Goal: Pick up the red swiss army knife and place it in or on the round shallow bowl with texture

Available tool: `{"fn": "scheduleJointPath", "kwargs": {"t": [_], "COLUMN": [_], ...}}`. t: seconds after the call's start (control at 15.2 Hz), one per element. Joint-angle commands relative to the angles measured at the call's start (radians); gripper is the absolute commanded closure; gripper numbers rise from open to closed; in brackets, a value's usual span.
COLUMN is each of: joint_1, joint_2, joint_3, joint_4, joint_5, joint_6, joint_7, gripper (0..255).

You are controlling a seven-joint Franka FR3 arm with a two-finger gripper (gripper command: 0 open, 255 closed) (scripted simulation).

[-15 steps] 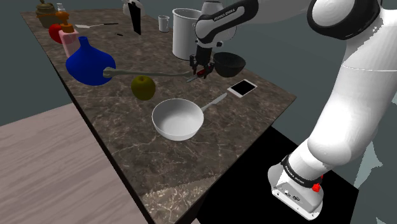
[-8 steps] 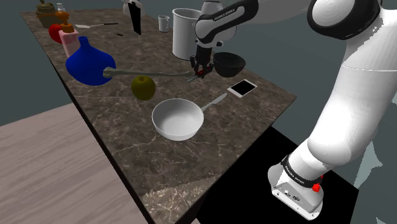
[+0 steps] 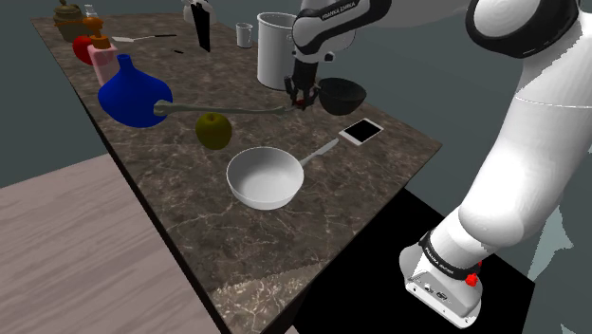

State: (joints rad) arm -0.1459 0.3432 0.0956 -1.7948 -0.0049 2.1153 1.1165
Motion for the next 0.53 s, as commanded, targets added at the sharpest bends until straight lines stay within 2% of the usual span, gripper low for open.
{"fn": "scheduleJointPath", "kwargs": {"t": [0.0,0.46], "joint_1": [-0.001,-0.002], "joint_2": [-0.01,-0.044], "joint_3": [0.0,0.002], "joint_4": [0.011,0.06], "joint_5": [0.001,0.004], "joint_6": [-0.022,-0.104], "joint_7": [-0.001,-0.001], "gripper": [255,255]}}
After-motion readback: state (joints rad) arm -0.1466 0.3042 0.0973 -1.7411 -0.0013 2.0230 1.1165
